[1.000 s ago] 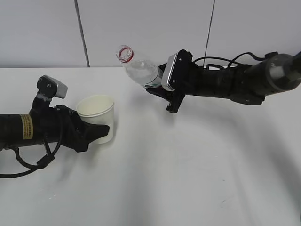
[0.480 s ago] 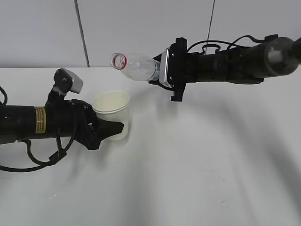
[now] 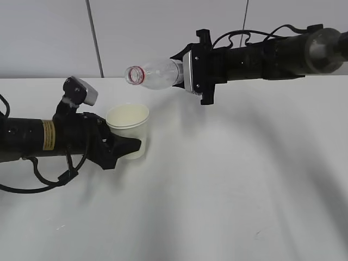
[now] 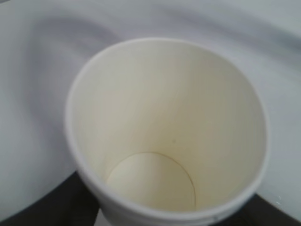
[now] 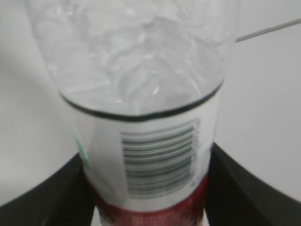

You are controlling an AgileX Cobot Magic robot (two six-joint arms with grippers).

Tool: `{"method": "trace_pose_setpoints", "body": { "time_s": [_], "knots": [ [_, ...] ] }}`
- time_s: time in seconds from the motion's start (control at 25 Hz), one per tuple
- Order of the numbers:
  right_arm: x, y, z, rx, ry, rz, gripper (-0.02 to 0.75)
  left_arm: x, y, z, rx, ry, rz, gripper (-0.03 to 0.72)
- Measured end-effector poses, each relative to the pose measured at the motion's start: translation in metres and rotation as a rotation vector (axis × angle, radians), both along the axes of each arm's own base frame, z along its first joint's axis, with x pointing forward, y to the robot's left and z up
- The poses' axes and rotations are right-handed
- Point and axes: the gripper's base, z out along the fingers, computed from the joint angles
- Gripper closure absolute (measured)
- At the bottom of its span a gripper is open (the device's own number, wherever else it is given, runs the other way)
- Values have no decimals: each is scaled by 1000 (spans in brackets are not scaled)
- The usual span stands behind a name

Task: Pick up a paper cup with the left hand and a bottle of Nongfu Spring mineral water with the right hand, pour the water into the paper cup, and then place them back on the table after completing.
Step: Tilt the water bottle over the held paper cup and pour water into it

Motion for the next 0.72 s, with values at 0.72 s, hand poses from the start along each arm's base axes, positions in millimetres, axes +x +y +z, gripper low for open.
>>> {"method": "trace_pose_setpoints", "body": {
  "time_s": [0.72],
  "knots": [
    [9,8,20,-121,-146,23,289,2,0,-1,35,2,10,293]
  ]
}}
